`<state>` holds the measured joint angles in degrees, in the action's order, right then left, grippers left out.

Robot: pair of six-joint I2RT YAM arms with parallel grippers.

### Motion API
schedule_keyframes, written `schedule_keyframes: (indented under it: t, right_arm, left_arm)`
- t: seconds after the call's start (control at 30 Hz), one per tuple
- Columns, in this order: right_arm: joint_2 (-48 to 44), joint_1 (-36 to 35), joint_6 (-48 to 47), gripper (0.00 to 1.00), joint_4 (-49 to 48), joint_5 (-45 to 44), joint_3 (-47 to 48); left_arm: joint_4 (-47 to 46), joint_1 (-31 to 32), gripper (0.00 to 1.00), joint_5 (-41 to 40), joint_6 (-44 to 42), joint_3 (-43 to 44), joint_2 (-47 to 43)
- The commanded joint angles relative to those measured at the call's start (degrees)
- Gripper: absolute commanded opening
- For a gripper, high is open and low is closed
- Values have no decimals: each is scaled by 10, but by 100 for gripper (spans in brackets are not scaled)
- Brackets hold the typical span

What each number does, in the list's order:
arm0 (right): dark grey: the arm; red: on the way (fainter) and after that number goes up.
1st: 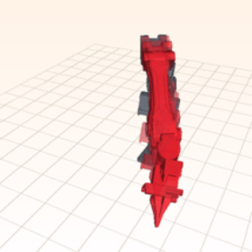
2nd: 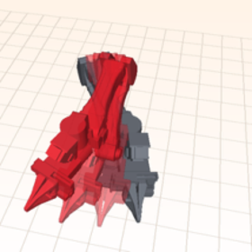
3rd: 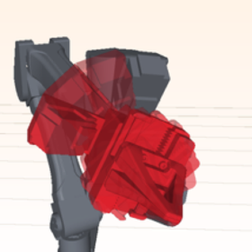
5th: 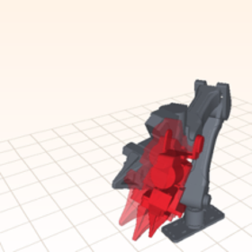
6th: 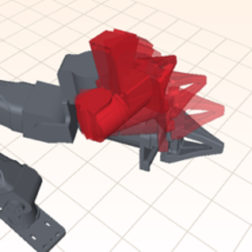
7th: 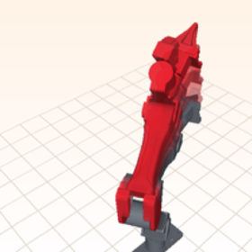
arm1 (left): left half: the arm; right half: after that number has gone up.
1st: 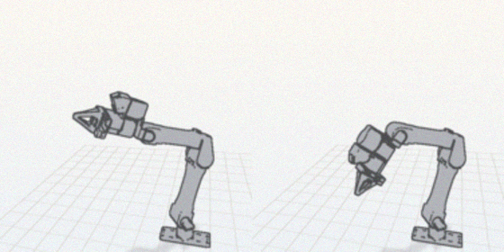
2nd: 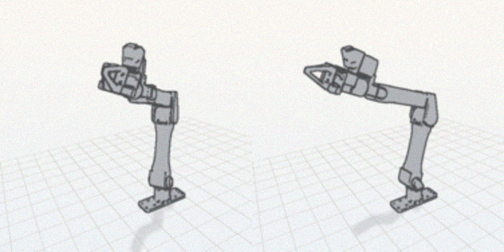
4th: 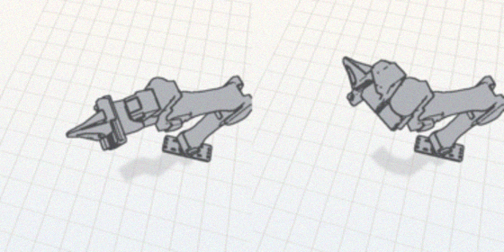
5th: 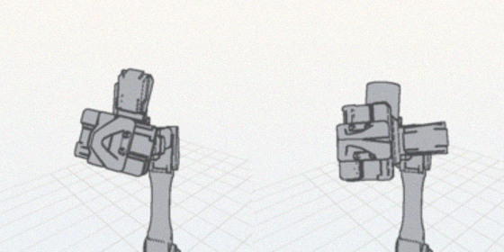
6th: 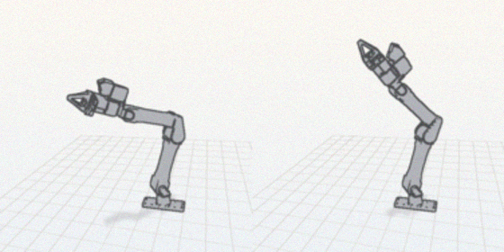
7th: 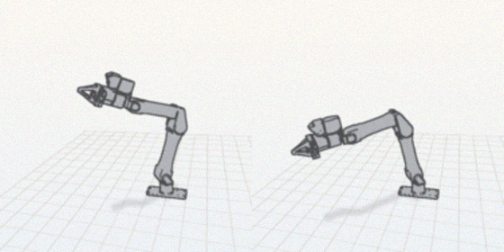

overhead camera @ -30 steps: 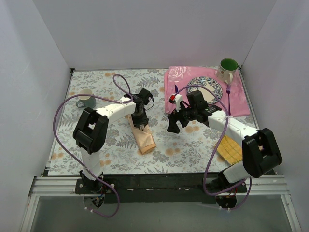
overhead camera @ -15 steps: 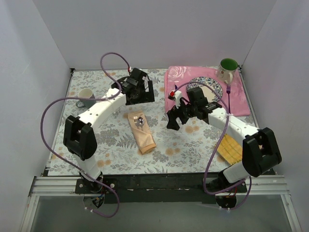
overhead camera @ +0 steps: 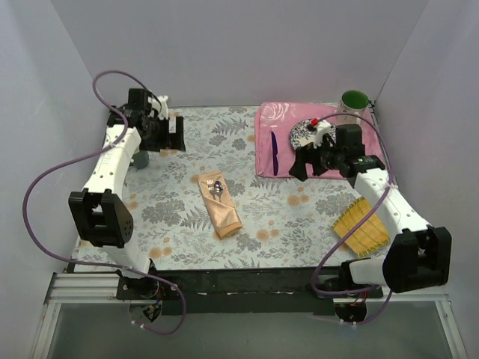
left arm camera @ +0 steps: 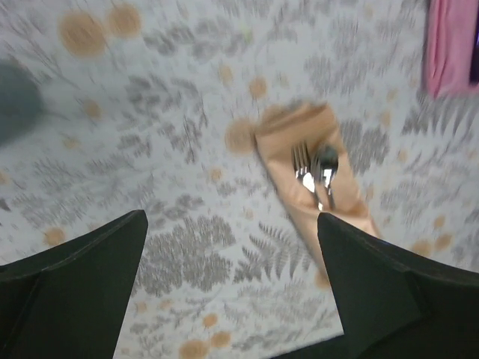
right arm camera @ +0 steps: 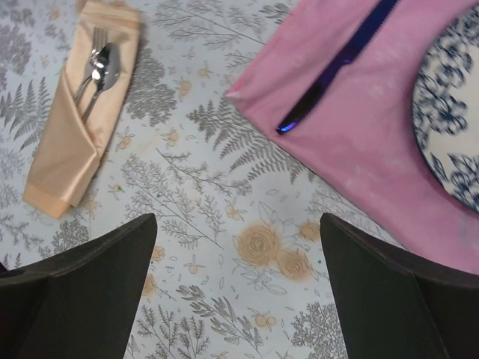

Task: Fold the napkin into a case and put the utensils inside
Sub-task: Reset both arms

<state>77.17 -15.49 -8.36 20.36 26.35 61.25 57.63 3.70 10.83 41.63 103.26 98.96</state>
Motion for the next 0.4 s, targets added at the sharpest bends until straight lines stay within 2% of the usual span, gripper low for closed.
schedule_keyframes:
  t: [0.0,0.13,0.23,0.37]
  right_arm:
    - [-81,67,41,99,28,0,-83]
    - [-148,99,42,99,24,-4,-153]
    - [-181,124,46,99,21,-2,-181]
    - [-204,148,55,98,18,4,-187]
  left_arm:
    - [3,17,98,63,-119,-198,-139]
    - [-30,17,98,46,-104,-286,-187]
    - [-49,17,98,39,-100,-321,-208]
    - [-60,16,98,49,-81,-298,-214]
